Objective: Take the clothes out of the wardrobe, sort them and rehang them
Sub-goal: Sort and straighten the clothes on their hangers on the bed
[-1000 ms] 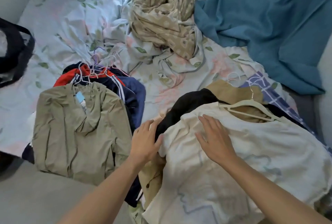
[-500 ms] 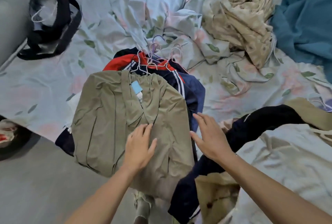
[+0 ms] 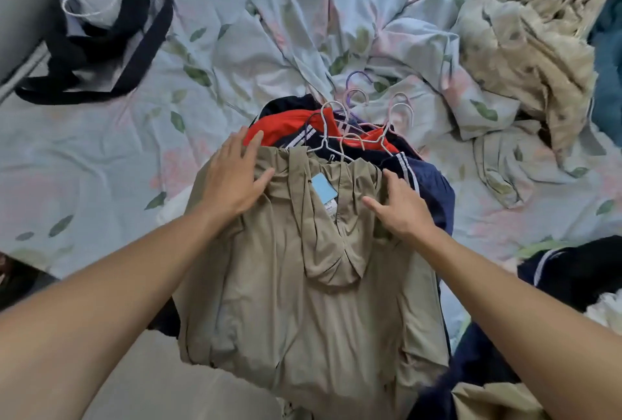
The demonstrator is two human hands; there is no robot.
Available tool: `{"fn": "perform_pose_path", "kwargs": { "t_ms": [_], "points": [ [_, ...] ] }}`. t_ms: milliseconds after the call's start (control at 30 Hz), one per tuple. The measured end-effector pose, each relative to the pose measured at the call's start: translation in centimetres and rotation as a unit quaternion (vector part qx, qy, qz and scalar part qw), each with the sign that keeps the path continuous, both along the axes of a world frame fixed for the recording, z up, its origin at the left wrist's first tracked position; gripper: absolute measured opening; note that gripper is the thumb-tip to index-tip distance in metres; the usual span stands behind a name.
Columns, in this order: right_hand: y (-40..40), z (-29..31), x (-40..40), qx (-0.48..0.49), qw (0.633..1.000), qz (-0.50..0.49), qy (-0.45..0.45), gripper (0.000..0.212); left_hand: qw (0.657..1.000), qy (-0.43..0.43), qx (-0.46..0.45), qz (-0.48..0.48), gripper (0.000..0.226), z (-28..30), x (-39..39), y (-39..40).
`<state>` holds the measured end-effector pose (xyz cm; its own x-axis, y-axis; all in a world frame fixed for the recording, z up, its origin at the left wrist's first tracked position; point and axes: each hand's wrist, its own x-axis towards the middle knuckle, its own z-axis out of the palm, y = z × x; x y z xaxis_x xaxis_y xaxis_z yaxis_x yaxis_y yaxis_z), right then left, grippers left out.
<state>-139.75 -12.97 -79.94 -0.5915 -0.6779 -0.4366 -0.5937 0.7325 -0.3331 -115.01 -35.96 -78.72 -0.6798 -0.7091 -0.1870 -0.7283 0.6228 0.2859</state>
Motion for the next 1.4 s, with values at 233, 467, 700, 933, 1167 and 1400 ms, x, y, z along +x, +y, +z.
{"fn": "perform_pose_path", "kwargs": {
  "t_ms": [233,467,700,933,1167,1400],
  "points": [
    [0.9,-0.2,0.8,-0.032,0.997,-0.054,0.049,0.044,0.999,-0.047,-0.001,-0.027,0.050,-2.0,-1.9,-2.0],
    [3.5,2.9,3.4,-0.147,0.986,-0.082,0.016,0.043,0.995,0.023,-0.091,-0.040,0.030,-1.0,1.7,0.0],
    [7.9,7.0,5.7,-0.177,0.983,-0.023,0.039,0.044,0.992,0.077,-0.053,-0.088,0.038,3.6,5.4,4.4],
    [17.6,13.9,10.9,-0.216,0.976,-0.035,0.012,0.042,0.988,0.095,-0.065,-0.098,0.042,13.0,10.6,13.5],
    [30.4,26.1,20.0,-0.225,0.970,-0.085,0.017,0.043,0.989,0.096,-0.075,-0.086,0.062,27.6,17.4,27.1],
    [45.8,36.1,28.5,-0.231,0.966,-0.115,-0.003,0.038,0.988,0.078,-0.082,-0.105,0.076,36.6,22.5,40.9]
  ]
}}
